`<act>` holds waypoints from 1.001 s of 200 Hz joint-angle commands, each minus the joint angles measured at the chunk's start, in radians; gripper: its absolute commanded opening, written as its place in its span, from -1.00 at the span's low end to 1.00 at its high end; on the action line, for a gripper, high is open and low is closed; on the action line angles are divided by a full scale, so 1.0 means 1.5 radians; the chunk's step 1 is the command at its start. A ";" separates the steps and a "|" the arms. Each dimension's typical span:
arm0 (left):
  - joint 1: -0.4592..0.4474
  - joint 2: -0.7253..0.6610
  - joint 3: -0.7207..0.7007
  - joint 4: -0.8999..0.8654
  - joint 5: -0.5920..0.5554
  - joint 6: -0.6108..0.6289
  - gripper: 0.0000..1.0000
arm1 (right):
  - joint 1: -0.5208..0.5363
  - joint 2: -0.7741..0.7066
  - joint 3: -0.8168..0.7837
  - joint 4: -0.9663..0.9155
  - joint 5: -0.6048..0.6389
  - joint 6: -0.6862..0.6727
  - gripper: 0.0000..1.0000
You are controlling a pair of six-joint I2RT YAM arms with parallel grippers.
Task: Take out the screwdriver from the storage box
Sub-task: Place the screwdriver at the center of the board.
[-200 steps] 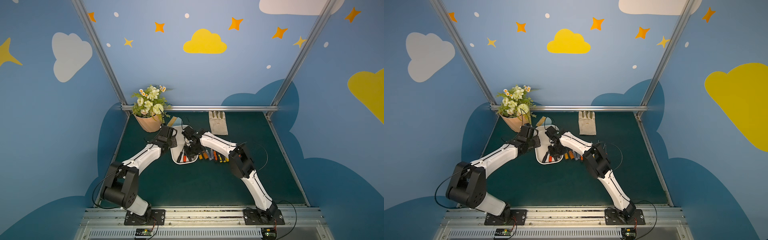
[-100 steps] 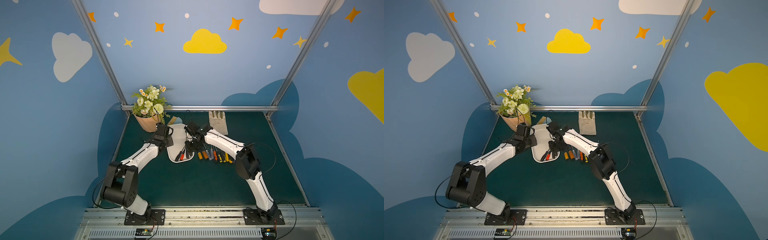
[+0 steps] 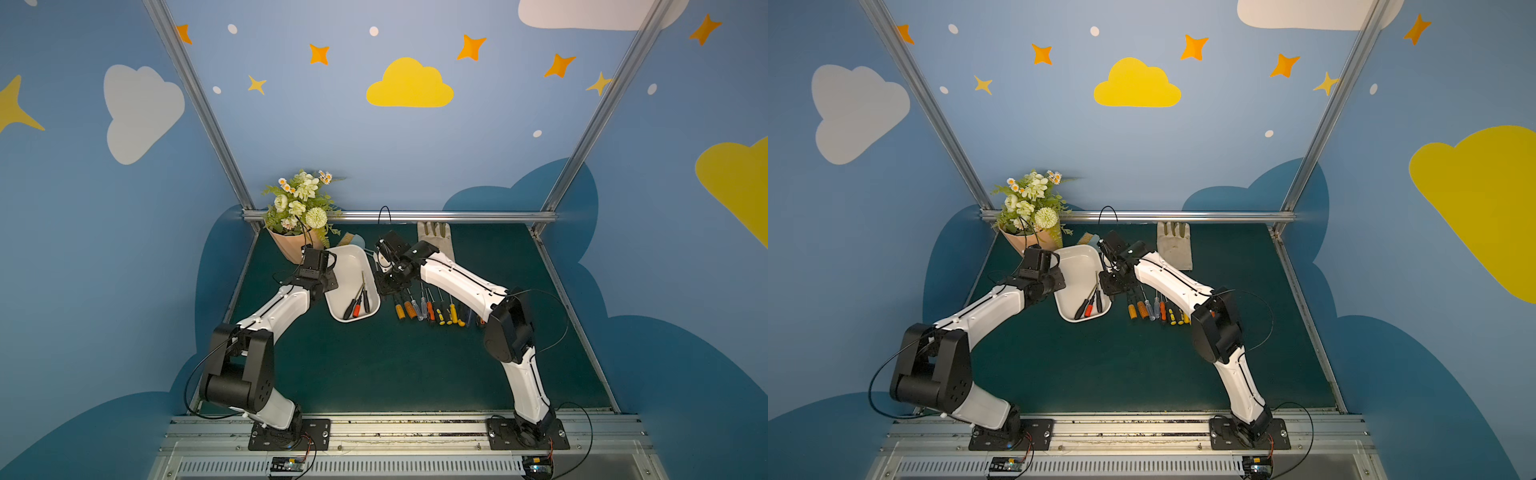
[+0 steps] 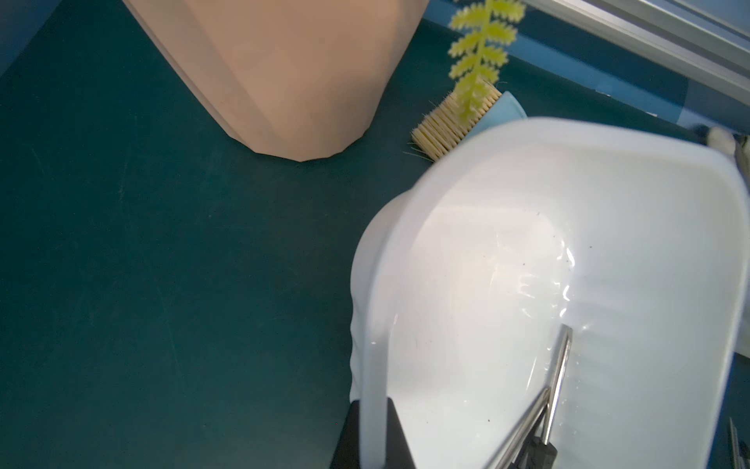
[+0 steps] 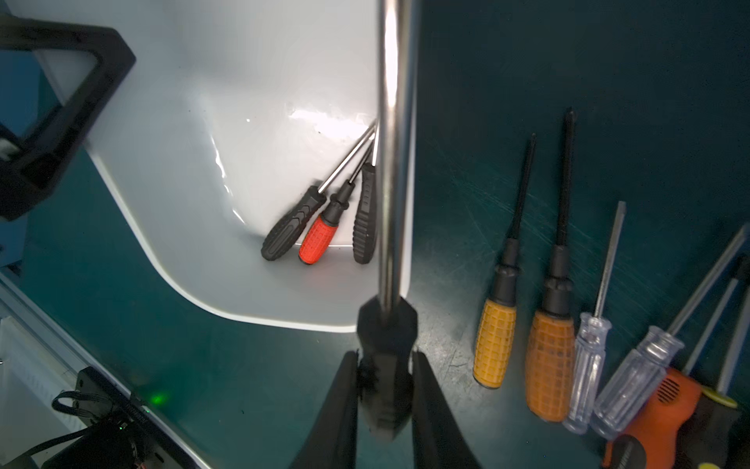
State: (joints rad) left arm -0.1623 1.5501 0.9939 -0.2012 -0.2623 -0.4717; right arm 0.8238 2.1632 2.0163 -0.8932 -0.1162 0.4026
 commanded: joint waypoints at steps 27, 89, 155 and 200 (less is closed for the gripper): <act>0.018 -0.036 0.006 0.019 -0.004 -0.001 -0.95 | -0.011 0.023 -0.009 -0.036 -0.019 -0.015 -1.00; 0.029 -0.040 0.006 0.018 0.001 -0.010 -0.95 | -0.009 0.099 0.043 -0.100 -0.037 -0.022 -1.00; 0.033 -0.042 0.004 0.019 0.009 -0.014 -0.96 | -0.011 0.181 0.120 -0.169 -0.027 -0.019 -1.00; 0.034 -0.041 0.005 0.019 0.018 -0.017 -0.96 | -0.018 0.223 0.167 -0.208 -0.006 -0.029 -1.00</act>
State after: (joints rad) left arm -0.1169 1.5238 0.9939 -0.2016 -0.2565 -0.4793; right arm 0.8062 2.4744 2.2360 -1.1328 -0.1459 0.3775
